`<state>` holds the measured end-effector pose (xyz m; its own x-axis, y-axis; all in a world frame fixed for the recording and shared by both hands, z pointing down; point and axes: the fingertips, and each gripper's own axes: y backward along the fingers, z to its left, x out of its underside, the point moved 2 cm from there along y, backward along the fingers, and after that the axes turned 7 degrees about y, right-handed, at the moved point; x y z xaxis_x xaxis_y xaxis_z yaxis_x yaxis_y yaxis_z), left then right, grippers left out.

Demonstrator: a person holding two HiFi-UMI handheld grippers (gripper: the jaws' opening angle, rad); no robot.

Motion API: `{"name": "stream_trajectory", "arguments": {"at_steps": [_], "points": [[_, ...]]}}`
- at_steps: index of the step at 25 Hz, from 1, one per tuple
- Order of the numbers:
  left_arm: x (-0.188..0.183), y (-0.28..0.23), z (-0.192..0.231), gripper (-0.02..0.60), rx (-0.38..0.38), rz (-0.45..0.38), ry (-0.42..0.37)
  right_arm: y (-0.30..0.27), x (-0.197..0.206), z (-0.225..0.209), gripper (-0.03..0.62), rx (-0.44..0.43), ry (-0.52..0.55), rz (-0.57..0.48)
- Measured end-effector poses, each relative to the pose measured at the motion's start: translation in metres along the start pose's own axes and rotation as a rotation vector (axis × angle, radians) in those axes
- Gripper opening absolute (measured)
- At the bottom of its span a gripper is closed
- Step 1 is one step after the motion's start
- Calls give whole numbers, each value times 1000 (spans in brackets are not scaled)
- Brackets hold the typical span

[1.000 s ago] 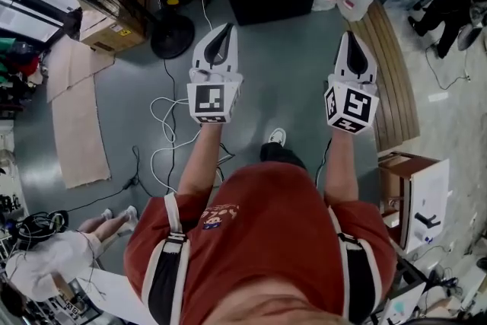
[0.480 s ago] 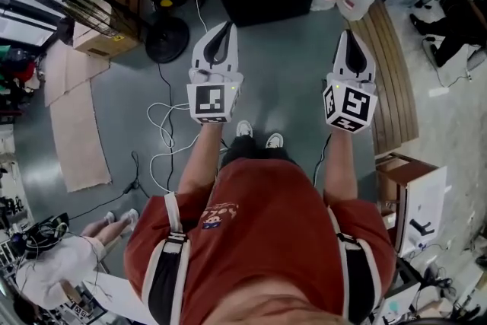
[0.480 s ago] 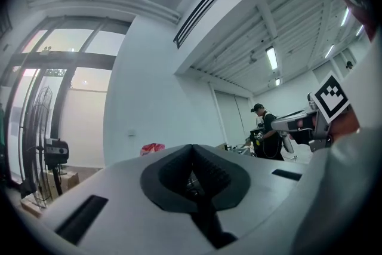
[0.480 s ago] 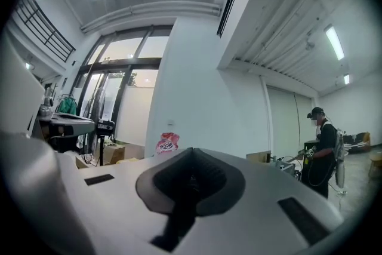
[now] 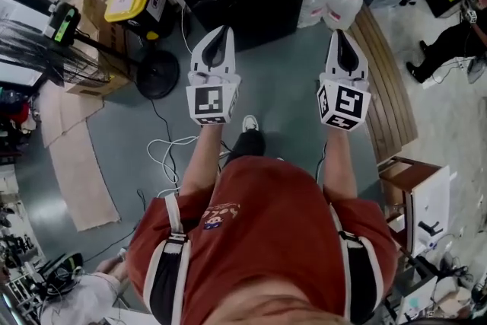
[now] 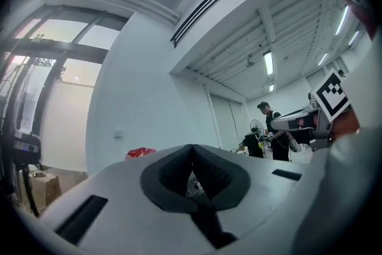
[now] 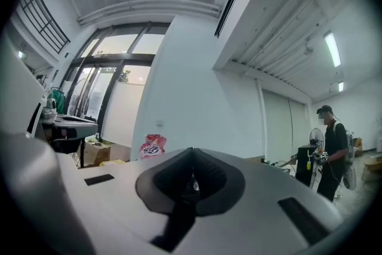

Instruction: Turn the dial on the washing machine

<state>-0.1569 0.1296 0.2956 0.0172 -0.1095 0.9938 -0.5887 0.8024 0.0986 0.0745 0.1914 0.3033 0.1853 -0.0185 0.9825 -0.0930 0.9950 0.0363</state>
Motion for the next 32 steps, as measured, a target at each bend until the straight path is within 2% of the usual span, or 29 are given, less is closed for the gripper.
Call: {"name": "stream_trajectory", "arguments": {"at_steps": [7, 15, 24, 32], "points": [[-1, -96, 59, 9, 67, -9, 17, -94, -16, 6, 9, 57, 28, 14], [16, -167, 118, 9, 119, -5, 37, -177, -12, 28, 9, 88, 55, 48], [33, -204, 162, 9, 135, -13, 33, -232, -4, 58, 9, 83, 79, 73], [55, -236, 162, 9, 129, -2, 28, -267, 20, 53, 9, 67, 71, 87]]}}
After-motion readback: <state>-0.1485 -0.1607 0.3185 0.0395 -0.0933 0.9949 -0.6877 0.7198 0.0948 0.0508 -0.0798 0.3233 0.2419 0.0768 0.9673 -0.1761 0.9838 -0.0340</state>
